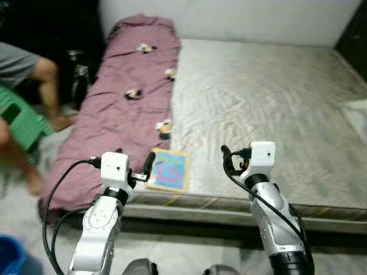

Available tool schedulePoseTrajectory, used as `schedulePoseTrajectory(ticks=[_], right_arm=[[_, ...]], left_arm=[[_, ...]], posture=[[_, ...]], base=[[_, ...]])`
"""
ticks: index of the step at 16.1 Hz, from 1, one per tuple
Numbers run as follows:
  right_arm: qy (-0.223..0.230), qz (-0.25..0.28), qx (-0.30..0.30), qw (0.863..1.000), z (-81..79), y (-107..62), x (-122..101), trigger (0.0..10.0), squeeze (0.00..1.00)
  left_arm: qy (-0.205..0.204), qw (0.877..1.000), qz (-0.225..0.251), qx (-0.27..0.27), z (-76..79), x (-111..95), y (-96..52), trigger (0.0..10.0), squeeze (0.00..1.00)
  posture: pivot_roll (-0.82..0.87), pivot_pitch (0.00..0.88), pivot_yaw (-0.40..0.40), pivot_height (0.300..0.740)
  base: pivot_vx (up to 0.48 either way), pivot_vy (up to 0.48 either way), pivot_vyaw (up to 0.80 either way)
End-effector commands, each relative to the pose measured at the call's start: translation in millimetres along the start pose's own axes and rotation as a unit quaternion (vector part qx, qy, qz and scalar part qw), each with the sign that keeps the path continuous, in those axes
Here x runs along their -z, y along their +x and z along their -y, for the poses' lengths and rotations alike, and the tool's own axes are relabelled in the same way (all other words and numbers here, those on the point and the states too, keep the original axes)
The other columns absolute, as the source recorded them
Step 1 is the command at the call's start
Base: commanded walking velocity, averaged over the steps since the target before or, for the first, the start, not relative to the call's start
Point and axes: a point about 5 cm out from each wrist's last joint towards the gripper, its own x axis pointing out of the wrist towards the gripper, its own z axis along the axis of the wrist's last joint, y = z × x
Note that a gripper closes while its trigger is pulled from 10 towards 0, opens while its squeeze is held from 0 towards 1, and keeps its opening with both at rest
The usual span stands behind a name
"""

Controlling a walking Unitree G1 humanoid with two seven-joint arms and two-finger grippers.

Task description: Clean up the room

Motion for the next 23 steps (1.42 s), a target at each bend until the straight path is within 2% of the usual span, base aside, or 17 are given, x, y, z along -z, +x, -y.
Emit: schedulePoseTrajectory(ticks=[1,18,23], right_arm=[[-0.003,0.001,0.010,1.000,6.8,-1.2,-1.9,10.0,0.00],[0.000,0.003,0.011,1.000,6.3,0.5,-4.6,10.0,0.00],[0.000,0.001,0.013,1.000,6.7,0.9,-4.0,10.0,0.00]], left_arm=[[-0.004,1.000,0.011,0.018,6.6,-4.6,0.7,10.0,0.00],[-0.004,1.000,0.009,0.024,7.8,-4.0,1.0,10.0,0.00],[-0.006,0.999,0.010,0.032,9.5,-3.7,1.4,10.0,0.00]], posture=[[-0.01,0.053,-0.006,0.740],[-0.01,0.051,-0.010,0.740],[-0.02,0.043,-0.008,0.740]], base=[[0.000,0.000,0.00],[0.052,0.000,0.00],[0.328,0.000,0.00]])
